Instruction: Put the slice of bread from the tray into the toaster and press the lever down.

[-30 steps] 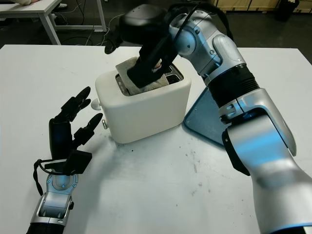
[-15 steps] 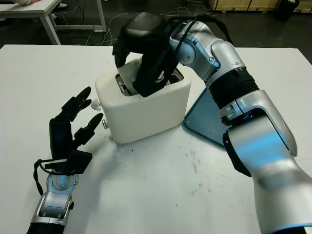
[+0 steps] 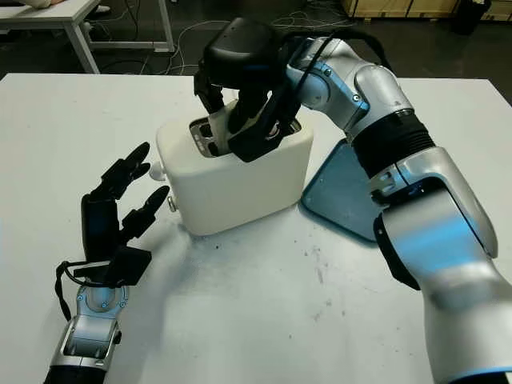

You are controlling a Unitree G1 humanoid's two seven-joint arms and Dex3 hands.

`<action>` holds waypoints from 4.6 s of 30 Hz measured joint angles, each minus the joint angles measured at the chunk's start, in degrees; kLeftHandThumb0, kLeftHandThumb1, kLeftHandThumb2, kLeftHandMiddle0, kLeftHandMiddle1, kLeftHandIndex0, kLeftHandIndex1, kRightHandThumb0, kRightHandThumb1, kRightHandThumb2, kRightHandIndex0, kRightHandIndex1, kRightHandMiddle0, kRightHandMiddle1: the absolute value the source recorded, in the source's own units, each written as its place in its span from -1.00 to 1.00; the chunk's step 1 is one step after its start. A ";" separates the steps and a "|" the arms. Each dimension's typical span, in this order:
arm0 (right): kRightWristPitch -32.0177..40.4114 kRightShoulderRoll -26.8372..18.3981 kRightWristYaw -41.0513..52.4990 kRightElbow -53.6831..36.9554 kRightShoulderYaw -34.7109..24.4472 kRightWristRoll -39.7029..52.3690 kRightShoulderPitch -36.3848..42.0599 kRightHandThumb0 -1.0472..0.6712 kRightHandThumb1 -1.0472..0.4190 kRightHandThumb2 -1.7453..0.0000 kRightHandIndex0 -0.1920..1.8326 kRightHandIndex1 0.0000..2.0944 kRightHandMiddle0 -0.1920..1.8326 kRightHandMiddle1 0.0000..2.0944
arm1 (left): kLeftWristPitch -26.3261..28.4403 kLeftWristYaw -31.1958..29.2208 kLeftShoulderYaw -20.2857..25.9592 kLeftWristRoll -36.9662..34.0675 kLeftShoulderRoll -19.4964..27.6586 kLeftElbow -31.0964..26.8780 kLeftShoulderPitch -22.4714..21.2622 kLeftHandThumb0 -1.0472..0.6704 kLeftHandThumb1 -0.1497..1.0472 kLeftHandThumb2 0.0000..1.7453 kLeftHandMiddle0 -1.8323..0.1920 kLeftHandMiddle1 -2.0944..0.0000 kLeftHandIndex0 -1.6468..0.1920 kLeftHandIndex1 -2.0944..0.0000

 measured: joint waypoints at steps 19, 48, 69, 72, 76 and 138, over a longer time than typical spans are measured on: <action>-3.39 -1.83 4.84 -2.70 -2.79 5.08 3.78 -0.43 -0.71 1.00 0.24 0.52 0.12 0.18 | -0.01 0.10 -0.02 -0.17 -0.02 0.00 0.00 -0.30 0.79 -0.76 0.39 0.40 0.15 1.00; -3.04 -2.69 9.86 -3.55 -1.94 5.47 5.97 -0.38 -0.65 1.00 -0.36 0.22 -0.20 -0.08 | 0.10 0.61 -0.18 -0.18 -0.22 0.02 0.00 -0.31 0.79 -0.77 0.40 0.38 0.14 1.00; -0.41 -4.09 6.08 -6.62 -6.69 5.26 3.70 -0.35 -0.73 1.00 -0.81 -0.50 -0.29 -0.99 | 0.19 -0.13 -0.24 -0.20 -0.31 0.02 -0.03 -0.32 0.79 -0.77 0.40 0.39 0.14 1.00; -0.59 -4.15 4.18 -6.85 -8.05 5.98 3.90 -0.32 -0.69 1.00 -0.76 -0.30 -0.19 -0.95 | 0.19 -0.13 -0.24 -0.18 -0.33 0.02 -0.03 -0.32 0.79 -0.76 0.40 0.40 0.15 1.00; -3.31 -3.57 -1.99 -6.69 -12.35 11.34 6.82 -0.23 -0.71 0.99 -0.43 -0.20 -0.01 -0.90 | 0.12 -0.12 -0.21 -0.28 -0.34 0.08 -0.06 -0.31 0.79 -0.77 0.40 0.39 0.14 1.00; 19.15 18.70 -6.40 -33.77 -42.71 62.97 59.79 -0.24 -0.83 0.83 0.03 -0.18 0.30 -0.97 | -11.25 -17.73 0.98 18.65 41.32 1.90 -20.14 -0.24 0.76 -0.99 -0.35 0.05 -0.64 0.95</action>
